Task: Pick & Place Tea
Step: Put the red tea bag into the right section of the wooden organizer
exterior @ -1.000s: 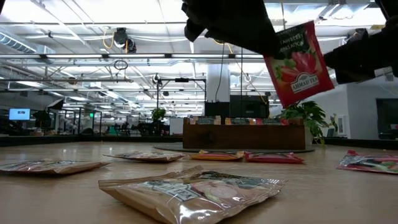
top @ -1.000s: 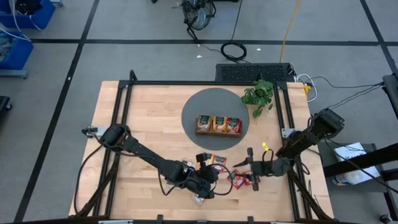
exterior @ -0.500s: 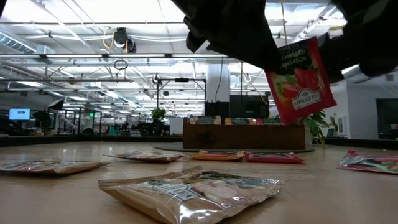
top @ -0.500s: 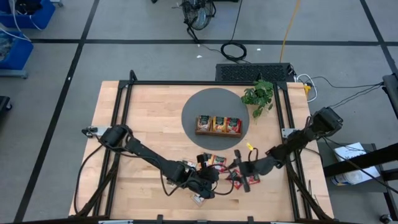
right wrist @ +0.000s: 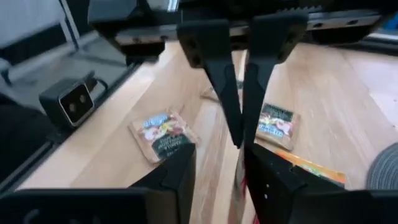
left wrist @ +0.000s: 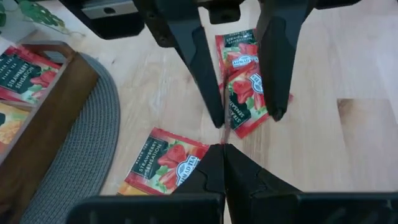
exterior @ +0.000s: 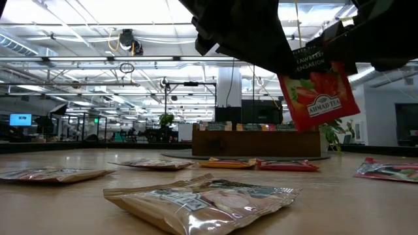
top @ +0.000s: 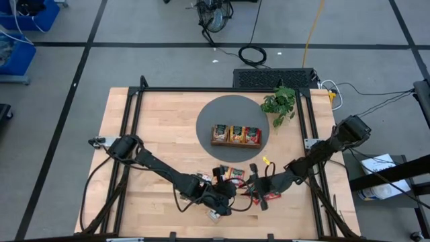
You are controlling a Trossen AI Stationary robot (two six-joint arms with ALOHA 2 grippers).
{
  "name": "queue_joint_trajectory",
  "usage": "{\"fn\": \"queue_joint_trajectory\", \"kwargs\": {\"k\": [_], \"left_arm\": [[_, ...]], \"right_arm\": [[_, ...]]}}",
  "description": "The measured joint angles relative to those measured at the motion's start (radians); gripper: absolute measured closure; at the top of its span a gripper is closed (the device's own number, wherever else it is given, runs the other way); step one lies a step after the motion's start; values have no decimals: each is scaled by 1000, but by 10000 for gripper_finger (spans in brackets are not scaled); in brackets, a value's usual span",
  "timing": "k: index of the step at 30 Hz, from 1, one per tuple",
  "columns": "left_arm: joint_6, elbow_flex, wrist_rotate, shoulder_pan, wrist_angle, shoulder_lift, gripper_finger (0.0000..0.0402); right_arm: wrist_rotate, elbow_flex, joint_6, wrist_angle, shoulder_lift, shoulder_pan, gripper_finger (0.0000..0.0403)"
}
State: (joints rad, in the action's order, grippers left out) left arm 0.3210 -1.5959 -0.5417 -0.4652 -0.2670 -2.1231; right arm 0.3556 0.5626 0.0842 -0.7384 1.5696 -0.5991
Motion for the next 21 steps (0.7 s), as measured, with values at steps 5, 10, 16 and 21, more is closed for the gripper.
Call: {"fn": "queue_joint_trajectory", "kwargs": {"k": [5,10,16,21], "left_arm": [[4,0,18,0,-14,0,401],[31,0,19,1,-49,0,401],[30,0,19,1,-47,0,401],[26,0,19,3,-46,0,401]], "right_arm": [[-21,181,28,412,-11,18,305],[-70,353,52,770,-11,36,308],[-179,444,77,928,-11,68,309],[-235,463,110,974,-10,93,311]]}}
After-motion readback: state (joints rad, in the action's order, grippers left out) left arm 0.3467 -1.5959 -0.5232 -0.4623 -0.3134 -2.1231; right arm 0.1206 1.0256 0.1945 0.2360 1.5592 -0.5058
